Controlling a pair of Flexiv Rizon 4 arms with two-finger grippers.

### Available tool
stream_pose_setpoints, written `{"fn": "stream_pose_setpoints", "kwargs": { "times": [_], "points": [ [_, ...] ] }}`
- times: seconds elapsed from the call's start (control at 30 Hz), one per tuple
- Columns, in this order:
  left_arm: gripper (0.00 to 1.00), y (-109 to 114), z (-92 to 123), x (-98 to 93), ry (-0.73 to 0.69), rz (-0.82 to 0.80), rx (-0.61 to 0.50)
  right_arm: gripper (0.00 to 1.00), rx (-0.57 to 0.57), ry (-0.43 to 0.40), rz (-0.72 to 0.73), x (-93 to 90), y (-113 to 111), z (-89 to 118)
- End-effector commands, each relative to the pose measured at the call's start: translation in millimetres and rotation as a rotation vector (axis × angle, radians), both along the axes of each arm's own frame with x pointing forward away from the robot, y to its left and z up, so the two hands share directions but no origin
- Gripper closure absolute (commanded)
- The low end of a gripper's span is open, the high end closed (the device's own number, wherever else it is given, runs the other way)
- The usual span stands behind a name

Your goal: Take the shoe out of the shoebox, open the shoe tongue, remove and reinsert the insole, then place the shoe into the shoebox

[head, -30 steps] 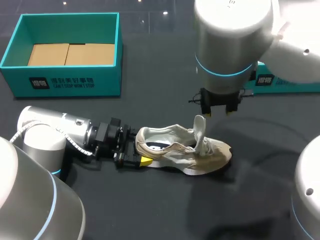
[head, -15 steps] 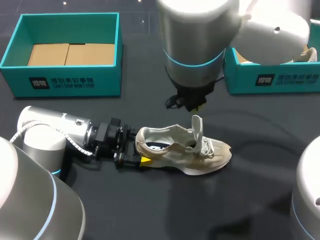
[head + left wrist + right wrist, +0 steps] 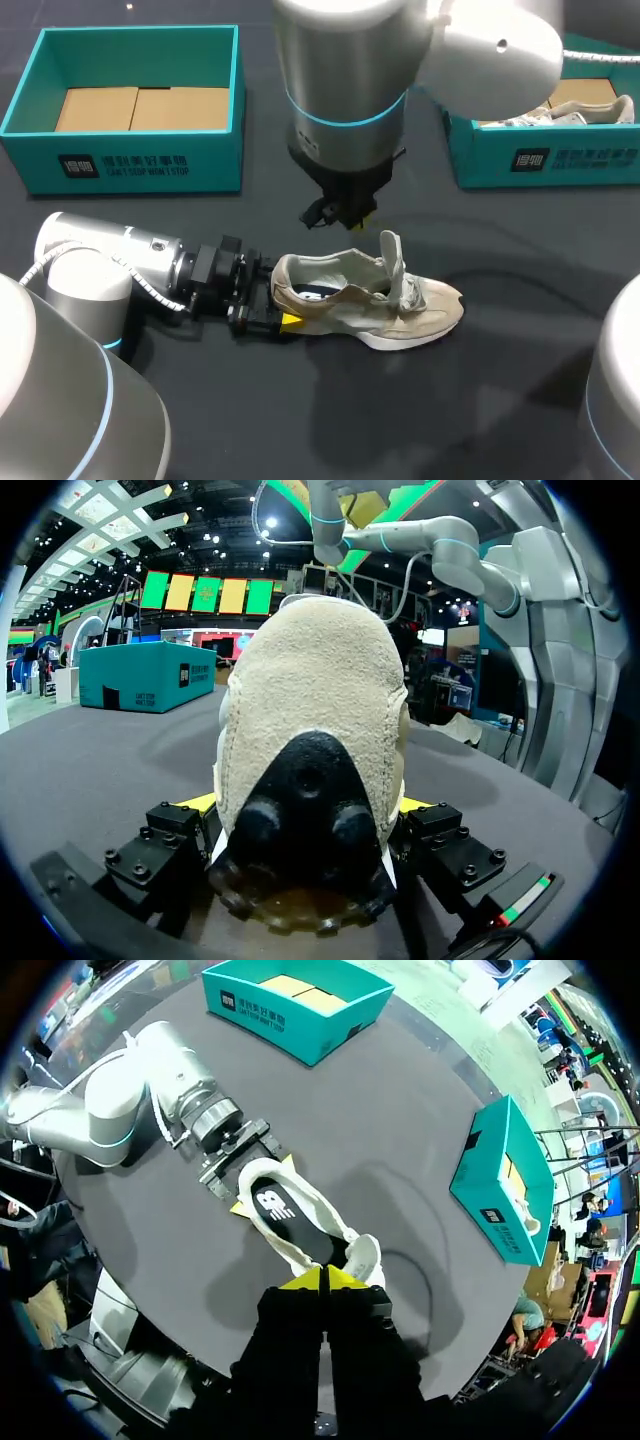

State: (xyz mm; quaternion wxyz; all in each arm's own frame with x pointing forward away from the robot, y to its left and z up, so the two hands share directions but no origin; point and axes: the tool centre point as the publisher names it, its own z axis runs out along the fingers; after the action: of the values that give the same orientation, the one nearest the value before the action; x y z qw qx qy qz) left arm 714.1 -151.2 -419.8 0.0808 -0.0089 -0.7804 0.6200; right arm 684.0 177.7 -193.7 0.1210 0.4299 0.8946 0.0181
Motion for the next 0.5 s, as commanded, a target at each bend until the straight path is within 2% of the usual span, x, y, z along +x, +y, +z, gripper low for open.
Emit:
{"fn": "stream_pose_setpoints", "kwargs": {
  "times": [0.03,0.13,0.27,0.33,0.37,0.5],
  "points": [
    [1.0,0.9,-2.1,1.4,0.0,0.0,0.001,1.0,0.006,-0.001,0.001,0.0,-2.9,-1.2],
    [1.0,0.9,-2.1,1.4,0.0,0.0,0.001,1.0,-0.025,0.012,0.181,-3.5,17.5,-17.9],
    [1.0,0.9,-2.1,1.4,0.0,0.0,0.001,1.0,-0.022,0.007,0.325,-2.1,30.1,-28.5],
    [1.0,0.9,-2.1,1.4,0.0,0.0,0.001,1.0,-0.068,0.01,0.454,-2.0,38.6,-32.6],
    [1.0,0.9,-2.1,1.4,0.0,0.0,0.001,1.0,-0.138,0.008,0.497,-3.2,43.3,-35.3],
    [1.0,0.9,-2.1,1.4,0.0,0.0,0.001,1.0,-0.138,0.008,0.497,-3.2,43.3,-35.3]
  ]
}}
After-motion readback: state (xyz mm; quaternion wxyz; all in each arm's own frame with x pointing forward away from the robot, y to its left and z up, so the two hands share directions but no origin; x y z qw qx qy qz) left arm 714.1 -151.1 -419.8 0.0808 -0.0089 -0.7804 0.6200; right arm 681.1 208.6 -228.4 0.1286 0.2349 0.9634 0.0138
